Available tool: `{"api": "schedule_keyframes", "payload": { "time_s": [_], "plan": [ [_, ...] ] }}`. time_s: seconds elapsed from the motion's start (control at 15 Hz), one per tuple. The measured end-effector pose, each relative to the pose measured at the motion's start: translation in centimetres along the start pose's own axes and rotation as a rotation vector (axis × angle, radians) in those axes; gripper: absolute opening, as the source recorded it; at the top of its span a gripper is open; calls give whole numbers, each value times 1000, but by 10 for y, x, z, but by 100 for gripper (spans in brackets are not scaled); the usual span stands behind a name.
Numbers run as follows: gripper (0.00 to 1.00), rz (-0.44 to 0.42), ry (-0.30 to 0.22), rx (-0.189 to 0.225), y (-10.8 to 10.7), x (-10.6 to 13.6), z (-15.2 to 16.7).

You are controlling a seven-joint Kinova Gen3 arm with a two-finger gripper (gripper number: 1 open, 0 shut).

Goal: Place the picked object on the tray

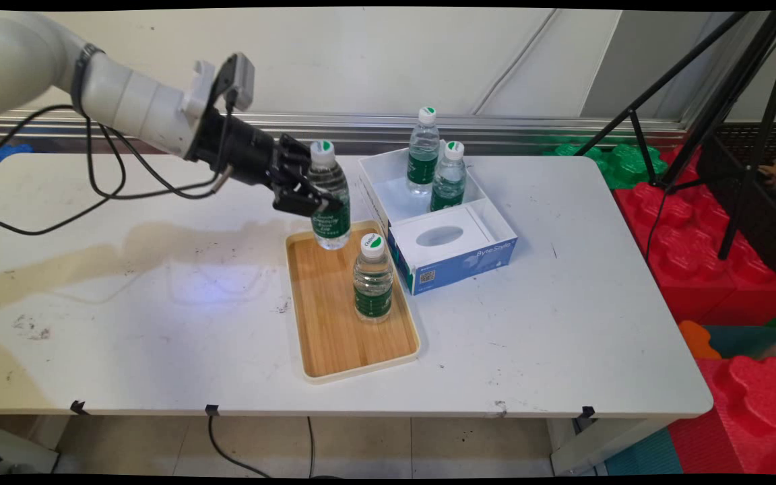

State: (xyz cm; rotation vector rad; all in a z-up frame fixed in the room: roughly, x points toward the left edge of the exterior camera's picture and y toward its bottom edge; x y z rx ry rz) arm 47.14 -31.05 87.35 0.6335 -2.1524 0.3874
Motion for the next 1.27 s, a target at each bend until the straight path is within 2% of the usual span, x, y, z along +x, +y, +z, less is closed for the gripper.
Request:
{"api": "schedule_keyframes", "payload": {
  "time_s": [0.6,1.0,1.07,1.27],
  "plan": [
    [0,40,-17,-23,-4,-24,60],
    [0,66,-16,-22,-9,-34,82],
    [100,68,-14,-22,-10,-36,83],
    [100,69,-11,-23,-12,-38,84]
  ]
}}
